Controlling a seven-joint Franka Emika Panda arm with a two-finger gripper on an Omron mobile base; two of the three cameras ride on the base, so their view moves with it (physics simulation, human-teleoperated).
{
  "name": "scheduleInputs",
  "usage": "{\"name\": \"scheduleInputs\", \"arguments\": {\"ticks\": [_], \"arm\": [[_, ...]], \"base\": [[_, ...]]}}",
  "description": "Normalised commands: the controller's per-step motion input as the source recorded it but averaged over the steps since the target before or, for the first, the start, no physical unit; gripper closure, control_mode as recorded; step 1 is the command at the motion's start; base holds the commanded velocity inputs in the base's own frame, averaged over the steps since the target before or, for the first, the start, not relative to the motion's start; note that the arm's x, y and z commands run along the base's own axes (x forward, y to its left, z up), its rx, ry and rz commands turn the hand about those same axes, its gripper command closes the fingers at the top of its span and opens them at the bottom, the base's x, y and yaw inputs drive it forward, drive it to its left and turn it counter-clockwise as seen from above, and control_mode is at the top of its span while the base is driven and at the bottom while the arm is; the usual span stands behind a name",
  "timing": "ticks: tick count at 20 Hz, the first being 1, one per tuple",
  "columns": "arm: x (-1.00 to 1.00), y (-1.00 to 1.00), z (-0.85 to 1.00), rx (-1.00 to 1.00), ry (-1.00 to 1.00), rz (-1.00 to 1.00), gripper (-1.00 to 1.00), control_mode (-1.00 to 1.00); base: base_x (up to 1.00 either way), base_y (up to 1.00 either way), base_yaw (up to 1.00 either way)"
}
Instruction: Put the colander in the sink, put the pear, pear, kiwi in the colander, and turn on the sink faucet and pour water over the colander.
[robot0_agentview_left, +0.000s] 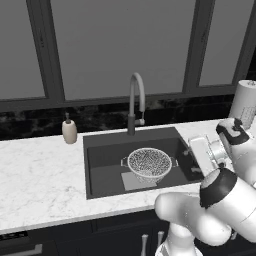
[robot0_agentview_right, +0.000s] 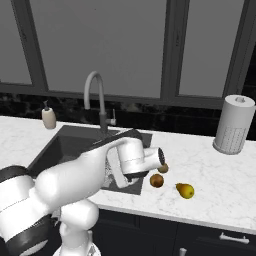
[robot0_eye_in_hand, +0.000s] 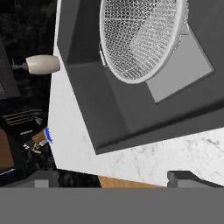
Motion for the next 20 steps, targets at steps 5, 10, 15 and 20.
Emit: {"name": "scheduleInputs", "arguments": {"ticks": [5,10,15,20], "arm": [[-0.61,-0.1,1.0,0.0,-0.08,-0.05,-1.0,-1.0],[-0.42,-0.29,1.0,-0.09,-0.05,-0.04,-1.0,-1.0],[-0.29,-0.62,0.87,-0.31,0.08,-0.09,-1.0,-1.0],[-0.08,-0.88,0.35,-0.37,0.26,-0.08,-1.0,-1.0]], "base": [[0.0,0.0,0.0],[0.0,0.0,0.0],[0.0,0.0,0.0],[0.0,0.0,0.0]]}}
